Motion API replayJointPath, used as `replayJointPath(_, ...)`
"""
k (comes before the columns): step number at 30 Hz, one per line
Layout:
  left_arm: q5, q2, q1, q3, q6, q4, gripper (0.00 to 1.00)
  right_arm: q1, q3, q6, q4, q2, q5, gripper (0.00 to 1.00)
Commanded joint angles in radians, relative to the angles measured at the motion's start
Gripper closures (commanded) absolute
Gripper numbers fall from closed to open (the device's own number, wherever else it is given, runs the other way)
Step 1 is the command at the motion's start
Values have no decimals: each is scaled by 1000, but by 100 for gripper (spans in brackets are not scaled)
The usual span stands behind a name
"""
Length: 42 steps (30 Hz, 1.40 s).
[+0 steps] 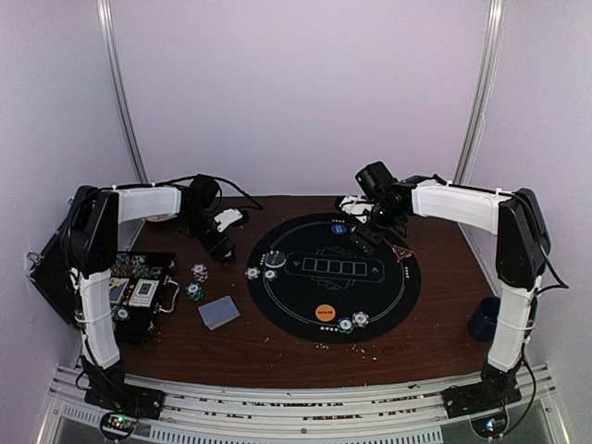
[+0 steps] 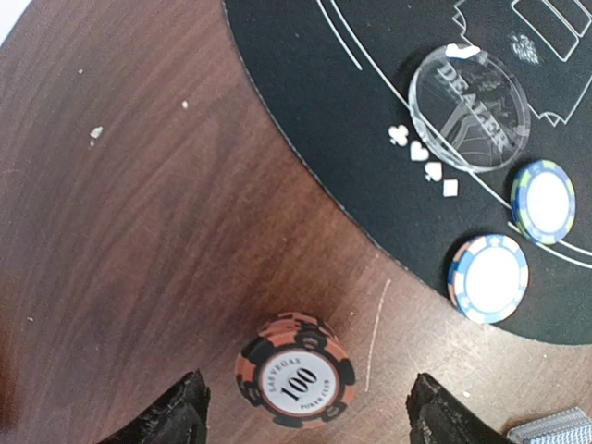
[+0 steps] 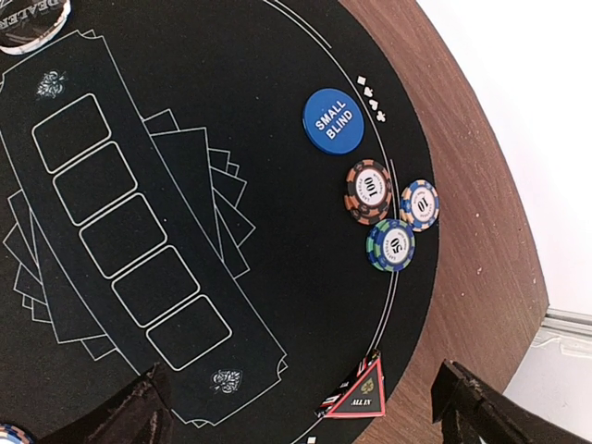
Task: Distribute texas hold em gaming equipment
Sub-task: Pick up the pile of poker chips from the pile of poker chips.
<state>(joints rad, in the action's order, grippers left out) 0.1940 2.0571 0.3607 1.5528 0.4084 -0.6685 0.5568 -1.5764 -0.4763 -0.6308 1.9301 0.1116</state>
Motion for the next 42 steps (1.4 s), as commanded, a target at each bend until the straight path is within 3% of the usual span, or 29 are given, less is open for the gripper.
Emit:
replayJointPath(1,-4,28,-6,31,-10,32,24,11,18,-8,16,-5,22,0)
replayJointPath(25,-10,47,-8,33,-13,32,39,26,24,-12,27,0,41,0)
replayJointPath(42,-17,55,-8,33,-11,29,39,32,24,-13,28,5,44,0)
